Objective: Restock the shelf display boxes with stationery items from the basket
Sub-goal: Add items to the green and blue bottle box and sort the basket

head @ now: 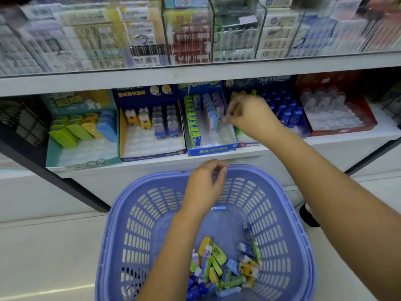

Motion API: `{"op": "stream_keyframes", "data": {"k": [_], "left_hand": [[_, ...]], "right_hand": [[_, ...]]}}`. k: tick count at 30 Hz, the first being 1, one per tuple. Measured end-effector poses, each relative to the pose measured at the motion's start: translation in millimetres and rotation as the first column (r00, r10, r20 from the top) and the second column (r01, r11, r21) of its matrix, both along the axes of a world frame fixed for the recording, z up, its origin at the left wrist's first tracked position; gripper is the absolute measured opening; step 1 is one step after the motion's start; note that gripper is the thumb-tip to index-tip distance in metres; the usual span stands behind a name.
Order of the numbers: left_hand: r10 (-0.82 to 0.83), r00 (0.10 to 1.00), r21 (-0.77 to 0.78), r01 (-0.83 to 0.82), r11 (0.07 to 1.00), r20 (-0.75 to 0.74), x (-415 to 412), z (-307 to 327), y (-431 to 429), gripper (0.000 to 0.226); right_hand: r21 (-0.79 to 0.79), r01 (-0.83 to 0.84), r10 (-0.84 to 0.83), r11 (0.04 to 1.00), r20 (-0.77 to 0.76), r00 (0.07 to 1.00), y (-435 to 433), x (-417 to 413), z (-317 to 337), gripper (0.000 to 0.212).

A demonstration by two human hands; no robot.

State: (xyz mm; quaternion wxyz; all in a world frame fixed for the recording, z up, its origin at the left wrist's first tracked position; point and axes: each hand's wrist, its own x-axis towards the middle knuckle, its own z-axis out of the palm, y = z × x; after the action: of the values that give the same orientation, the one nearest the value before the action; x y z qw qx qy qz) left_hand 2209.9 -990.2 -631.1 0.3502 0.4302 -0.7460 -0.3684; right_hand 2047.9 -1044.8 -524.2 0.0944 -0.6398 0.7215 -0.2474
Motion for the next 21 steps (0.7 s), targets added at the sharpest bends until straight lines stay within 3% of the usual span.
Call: {"op": "stream_keyframes", "data": {"k": [2, 3, 5, 7, 9, 12, 14, 16, 17, 19, 21], "left_hand": [[-0.098, 0.975, 0.213, 0.055, 0.975, 0.200, 5.0, -23.7, -0.1, 0.015], [-0.173, 0.920, 0.310, 0.059, 0.949, 0.352, 9.2, -39.0, 0.6, 0.018], [-0.344, 0.756, 0.481, 0.044, 0.876, 0.557, 20.8, -73.0, 6.3, 0.032], [-0.478, 0.654, 0.616, 0.023, 0.787, 0.586, 33.1, -102.7, 16.2, 0.053], [-0.559, 0.573, 0.672, 0.019, 0.740, 0.600, 43.0, -124.0, 26.7, 0.062], [-0.632, 0.476, 0.725, -0.015, 0.689, 0.611, 49.3, -142.7, 37.6, 0.034], [-0.647, 0.440, 0.735, -0.045, 0.677, 0.622, 49.8, -151.2, 41.7, 0.034], [-0.620, 0.467, 0.721, -0.058, 0.691, 0.631, 50.1, -158.9, 43.3, 0.027], [-0.602, 0.496, 0.718, -0.067, 0.692, 0.626, 50.2, -161.9, 42.6, 0.026], [-0.590, 0.522, 0.724, -0.079, 0.686, 0.616, 51.7, -164.7, 40.7, 0.032], [-0.600, 0.521, 0.736, -0.085, 0.671, 0.607, 53.2, -164.6, 36.5, 0.036]], "right_hand": [[0.148, -0.028, 0.013, 0.989, 0.101, 0.995, 41.7, 8.1, -22.4, 0.014], [0.284, -0.068, 0.043, 0.956, 0.096, 0.995, 58.4, 13.7, -40.6, 0.014], [0.582, -0.127, 0.138, 0.803, 0.026, 0.990, 85.8, 28.0, -82.4, 0.020], [0.804, -0.138, 0.240, 0.578, -0.006, 0.971, 105.3, 42.2, -127.3, 0.035], [0.907, -0.134, 0.271, 0.399, 0.023, 0.962, 118.0, 50.6, -169.7, 0.044], [0.960, -0.141, 0.278, 0.242, 0.071, 0.958, 130.1, 63.7, -216.6, 0.033], [0.961, -0.133, 0.245, 0.243, 0.072, 0.967, 139.6, 77.6, -241.2, 0.044], [0.945, -0.124, 0.209, 0.304, 0.060, 0.976, 147.7, 89.9, -258.4, 0.080], [0.942, -0.132, 0.235, 0.308, 0.059, 0.970, 150.1, 93.1, -263.2, 0.082], [0.945, -0.153, 0.253, 0.289, 0.079, 0.964, 151.3, 94.8, -272.0, 0.063], [0.944, -0.174, 0.173, 0.279, 0.128, 0.976, 151.8, 95.2, -279.1, 0.051]]}}
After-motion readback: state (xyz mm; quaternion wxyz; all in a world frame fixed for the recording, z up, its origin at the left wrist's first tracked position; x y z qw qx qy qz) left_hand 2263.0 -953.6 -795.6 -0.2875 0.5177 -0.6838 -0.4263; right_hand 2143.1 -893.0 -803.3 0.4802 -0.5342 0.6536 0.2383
